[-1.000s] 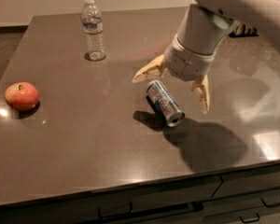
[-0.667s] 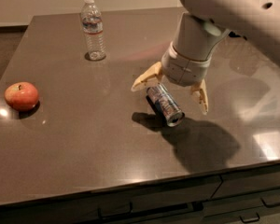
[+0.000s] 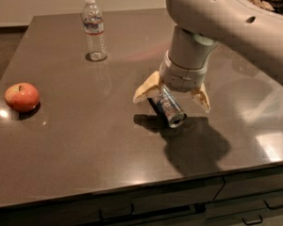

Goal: Place redbull can upright

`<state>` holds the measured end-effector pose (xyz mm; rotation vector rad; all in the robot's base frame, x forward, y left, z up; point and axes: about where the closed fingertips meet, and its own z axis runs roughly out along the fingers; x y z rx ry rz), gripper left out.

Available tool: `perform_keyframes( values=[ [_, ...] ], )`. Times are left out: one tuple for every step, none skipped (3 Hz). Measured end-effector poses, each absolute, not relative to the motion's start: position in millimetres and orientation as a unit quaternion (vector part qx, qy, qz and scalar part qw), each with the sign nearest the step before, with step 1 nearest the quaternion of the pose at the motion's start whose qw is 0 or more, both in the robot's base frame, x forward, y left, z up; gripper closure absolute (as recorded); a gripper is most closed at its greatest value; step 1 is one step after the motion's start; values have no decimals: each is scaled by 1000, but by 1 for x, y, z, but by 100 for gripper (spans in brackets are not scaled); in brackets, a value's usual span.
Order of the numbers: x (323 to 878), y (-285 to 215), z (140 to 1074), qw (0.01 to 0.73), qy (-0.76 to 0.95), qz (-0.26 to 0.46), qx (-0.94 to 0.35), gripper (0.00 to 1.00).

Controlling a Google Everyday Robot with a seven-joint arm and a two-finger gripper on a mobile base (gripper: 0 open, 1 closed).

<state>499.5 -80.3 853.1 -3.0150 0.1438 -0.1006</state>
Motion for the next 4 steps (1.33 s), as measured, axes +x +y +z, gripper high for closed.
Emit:
perform_keyframes(
  values=[
    [498, -81, 846, 42, 27, -36, -998, 7],
    [495, -81, 843, 18, 11, -35, -999, 33],
    [494, -80, 845, 11, 7, -37, -999, 55],
    [491, -74, 857, 23, 7, -39, -999, 79]
  ],
)
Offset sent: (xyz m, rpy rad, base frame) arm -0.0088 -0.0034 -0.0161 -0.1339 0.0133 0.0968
